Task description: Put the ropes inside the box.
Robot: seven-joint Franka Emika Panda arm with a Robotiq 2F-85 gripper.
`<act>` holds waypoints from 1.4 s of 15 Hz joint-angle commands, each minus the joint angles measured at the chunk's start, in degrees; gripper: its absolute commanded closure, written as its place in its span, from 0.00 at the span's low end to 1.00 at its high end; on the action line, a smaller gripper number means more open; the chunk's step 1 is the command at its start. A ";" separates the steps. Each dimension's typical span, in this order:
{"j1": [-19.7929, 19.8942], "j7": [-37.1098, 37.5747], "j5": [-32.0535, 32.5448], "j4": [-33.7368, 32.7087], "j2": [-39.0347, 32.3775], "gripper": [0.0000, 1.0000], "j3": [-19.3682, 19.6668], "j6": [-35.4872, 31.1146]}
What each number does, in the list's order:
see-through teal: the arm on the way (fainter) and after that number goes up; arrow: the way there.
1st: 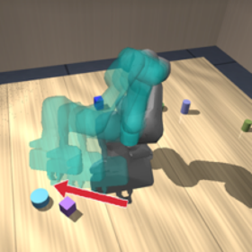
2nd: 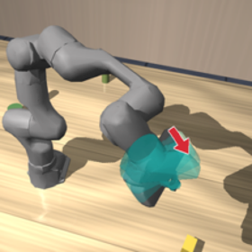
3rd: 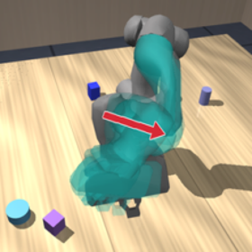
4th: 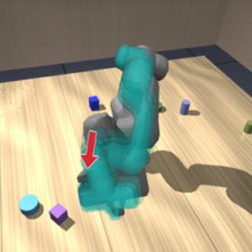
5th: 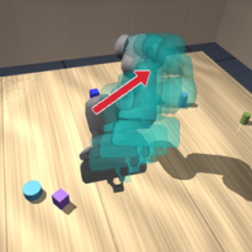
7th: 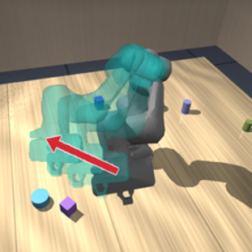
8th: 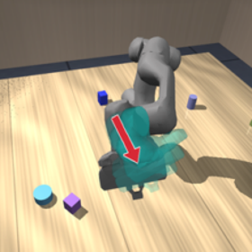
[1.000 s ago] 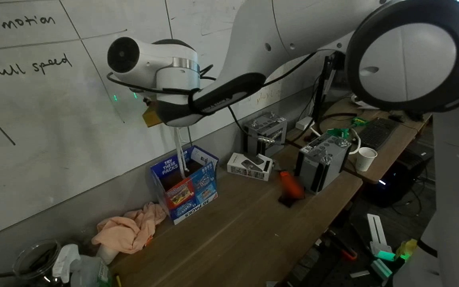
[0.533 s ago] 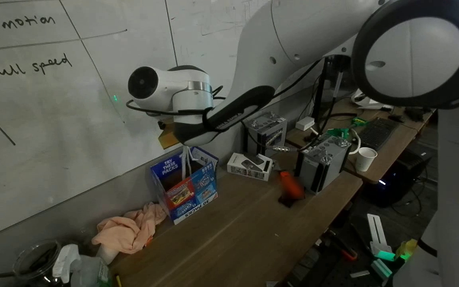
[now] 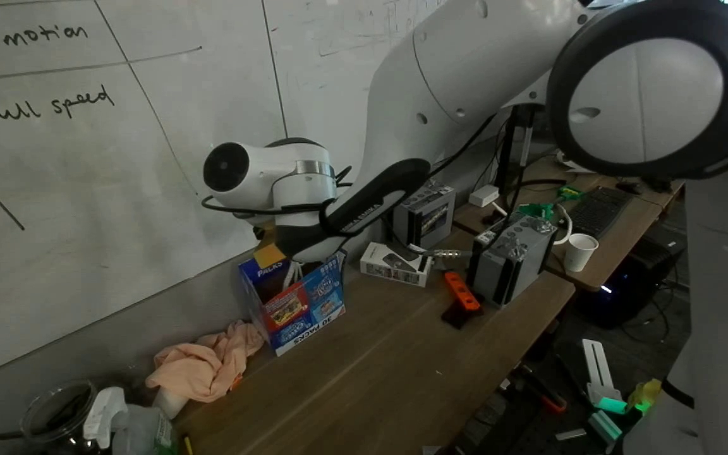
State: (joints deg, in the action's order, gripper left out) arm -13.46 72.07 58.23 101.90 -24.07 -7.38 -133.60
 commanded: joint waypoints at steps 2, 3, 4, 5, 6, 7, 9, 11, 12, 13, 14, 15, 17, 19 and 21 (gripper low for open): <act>-0.81 -1.97 -3.02 -0.92 -2.09 0.95 0.60 -1.08; -0.87 -2.04 -3.18 -1.10 -2.58 0.95 0.70 -1.21; -0.91 -2.07 -3.23 -1.45 -3.24 0.95 0.83 -1.28; -0.87 -2.32 -3.45 -2.13 -4.04 0.95 0.92 -1.25; -0.81 -2.50 -3.70 -2.67 -4.79 0.95 0.99 -1.31; -0.79 -2.68 -3.98 -3.11 -5.42 0.95 1.07 -1.38; -0.63 -3.37 -5.03 -4.28 -6.81 0.95 1.28 -1.71; -0.77 -4.23 -6.25 -5.83 -8.37 0.95 1.70 -1.84; -0.74 -4.85 -6.98 -6.87 -9.28 0.95 1.82 -1.77; -0.90 -5.06 -7.44 -7.23 -9.86 0.95 2.02 -1.92; -0.96 -5.78 -8.30 -8.17 -10.71 0.95 2.20 -1.80; -1.03 -6.35 -8.93 -8.70 -11.32 0.95 2.37 -1.86; -0.83 -9.09 -11.62 -9.95 -12.57 0.95 2.08 -0.98; -0.99 -11.91 -14.55 -10.79 -13.49 0.95 2.25 -0.95; -1.15 -14.69 -17.69 -11.95 -14.48 0.95 2.48 -0.86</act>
State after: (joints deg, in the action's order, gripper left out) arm -13.74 62.27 45.16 93.17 -36.73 -5.81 -134.61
